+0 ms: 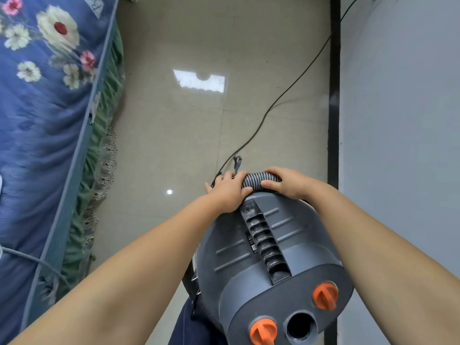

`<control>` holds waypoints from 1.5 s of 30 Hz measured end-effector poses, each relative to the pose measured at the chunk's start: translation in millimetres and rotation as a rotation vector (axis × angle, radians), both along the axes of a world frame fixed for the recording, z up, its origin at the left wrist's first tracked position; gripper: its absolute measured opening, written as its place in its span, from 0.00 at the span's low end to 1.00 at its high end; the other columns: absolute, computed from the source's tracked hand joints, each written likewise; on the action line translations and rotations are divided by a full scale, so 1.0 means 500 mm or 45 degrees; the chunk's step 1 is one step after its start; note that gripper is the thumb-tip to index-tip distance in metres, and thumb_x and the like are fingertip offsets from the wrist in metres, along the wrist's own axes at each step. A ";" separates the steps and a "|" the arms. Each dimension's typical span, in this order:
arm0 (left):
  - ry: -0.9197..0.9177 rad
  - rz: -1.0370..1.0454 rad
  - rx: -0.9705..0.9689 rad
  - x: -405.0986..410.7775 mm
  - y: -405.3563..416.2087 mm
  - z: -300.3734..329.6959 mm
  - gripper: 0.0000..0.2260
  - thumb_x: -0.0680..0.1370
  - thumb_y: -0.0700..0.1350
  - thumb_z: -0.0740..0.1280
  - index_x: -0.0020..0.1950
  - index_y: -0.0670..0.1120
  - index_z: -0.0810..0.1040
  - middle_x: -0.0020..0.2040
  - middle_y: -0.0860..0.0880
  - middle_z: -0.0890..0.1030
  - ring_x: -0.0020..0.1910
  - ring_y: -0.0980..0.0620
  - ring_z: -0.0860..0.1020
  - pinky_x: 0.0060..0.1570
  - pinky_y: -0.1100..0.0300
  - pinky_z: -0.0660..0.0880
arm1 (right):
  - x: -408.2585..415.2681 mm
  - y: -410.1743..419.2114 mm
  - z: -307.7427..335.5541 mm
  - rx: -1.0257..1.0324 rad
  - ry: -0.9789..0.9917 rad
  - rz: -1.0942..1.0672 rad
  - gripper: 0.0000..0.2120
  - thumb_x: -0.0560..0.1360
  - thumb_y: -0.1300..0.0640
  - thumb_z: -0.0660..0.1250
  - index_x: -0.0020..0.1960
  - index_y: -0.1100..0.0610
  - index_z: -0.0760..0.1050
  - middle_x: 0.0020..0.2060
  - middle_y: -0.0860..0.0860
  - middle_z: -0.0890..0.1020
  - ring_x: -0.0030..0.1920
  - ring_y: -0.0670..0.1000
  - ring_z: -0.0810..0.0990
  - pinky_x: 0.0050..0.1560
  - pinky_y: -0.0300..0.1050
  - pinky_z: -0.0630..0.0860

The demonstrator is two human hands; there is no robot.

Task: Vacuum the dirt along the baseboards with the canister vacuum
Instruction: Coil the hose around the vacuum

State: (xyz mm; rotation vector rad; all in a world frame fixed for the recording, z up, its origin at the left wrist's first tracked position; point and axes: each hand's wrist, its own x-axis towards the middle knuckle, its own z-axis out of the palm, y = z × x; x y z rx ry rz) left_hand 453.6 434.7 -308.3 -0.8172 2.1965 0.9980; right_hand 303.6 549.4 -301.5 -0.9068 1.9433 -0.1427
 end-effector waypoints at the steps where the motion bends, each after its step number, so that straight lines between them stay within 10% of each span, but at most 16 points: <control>1: -0.021 0.008 -0.013 -0.003 0.003 -0.001 0.20 0.81 0.57 0.55 0.73 0.57 0.59 0.74 0.47 0.60 0.73 0.41 0.58 0.68 0.30 0.49 | 0.000 -0.001 -0.005 -0.005 -0.011 -0.005 0.20 0.79 0.47 0.64 0.68 0.55 0.71 0.62 0.55 0.78 0.59 0.54 0.75 0.56 0.42 0.67; 12: -0.187 0.004 -0.048 -0.032 0.005 -0.046 0.26 0.83 0.54 0.53 0.76 0.65 0.44 0.78 0.51 0.35 0.76 0.44 0.33 0.67 0.31 0.36 | -0.021 -0.005 -0.082 0.003 -0.135 -0.013 0.22 0.78 0.50 0.65 0.69 0.56 0.70 0.62 0.56 0.77 0.60 0.55 0.75 0.58 0.42 0.68; 19: -0.067 0.065 0.008 -0.019 -0.001 -0.028 0.33 0.81 0.53 0.58 0.78 0.58 0.38 0.80 0.50 0.49 0.78 0.46 0.47 0.72 0.36 0.41 | -0.030 0.020 -0.074 0.002 -0.118 -0.040 0.23 0.76 0.43 0.67 0.64 0.55 0.73 0.56 0.53 0.79 0.54 0.53 0.76 0.55 0.43 0.71; 22: -0.040 0.273 0.375 0.001 -0.031 -0.005 0.30 0.81 0.51 0.60 0.79 0.53 0.48 0.77 0.47 0.62 0.74 0.47 0.62 0.75 0.50 0.54 | -0.033 0.029 -0.047 -0.008 -0.112 -0.013 0.23 0.75 0.42 0.66 0.65 0.54 0.72 0.54 0.50 0.77 0.53 0.50 0.75 0.53 0.40 0.68; 26: -0.049 -0.076 0.184 0.009 -0.032 0.019 0.27 0.81 0.47 0.63 0.77 0.46 0.57 0.74 0.45 0.66 0.71 0.48 0.66 0.68 0.58 0.60 | -0.029 0.013 -0.015 -0.026 -0.173 0.156 0.22 0.78 0.49 0.66 0.70 0.51 0.69 0.63 0.51 0.76 0.63 0.52 0.73 0.61 0.42 0.66; 37: 0.065 -0.169 0.016 0.029 0.013 -0.064 0.25 0.81 0.51 0.60 0.76 0.59 0.56 0.80 0.50 0.46 0.78 0.47 0.42 0.71 0.32 0.47 | -0.011 0.034 -0.104 -0.061 -0.080 0.236 0.24 0.78 0.54 0.67 0.72 0.51 0.67 0.63 0.58 0.76 0.63 0.58 0.73 0.61 0.44 0.67; 45: -0.009 -0.099 -0.008 0.022 0.013 -0.071 0.25 0.83 0.56 0.51 0.78 0.59 0.45 0.80 0.53 0.47 0.78 0.51 0.40 0.70 0.36 0.36 | -0.037 0.056 -0.100 0.030 -0.172 0.118 0.20 0.73 0.35 0.64 0.56 0.49 0.72 0.50 0.48 0.78 0.52 0.52 0.76 0.50 0.43 0.68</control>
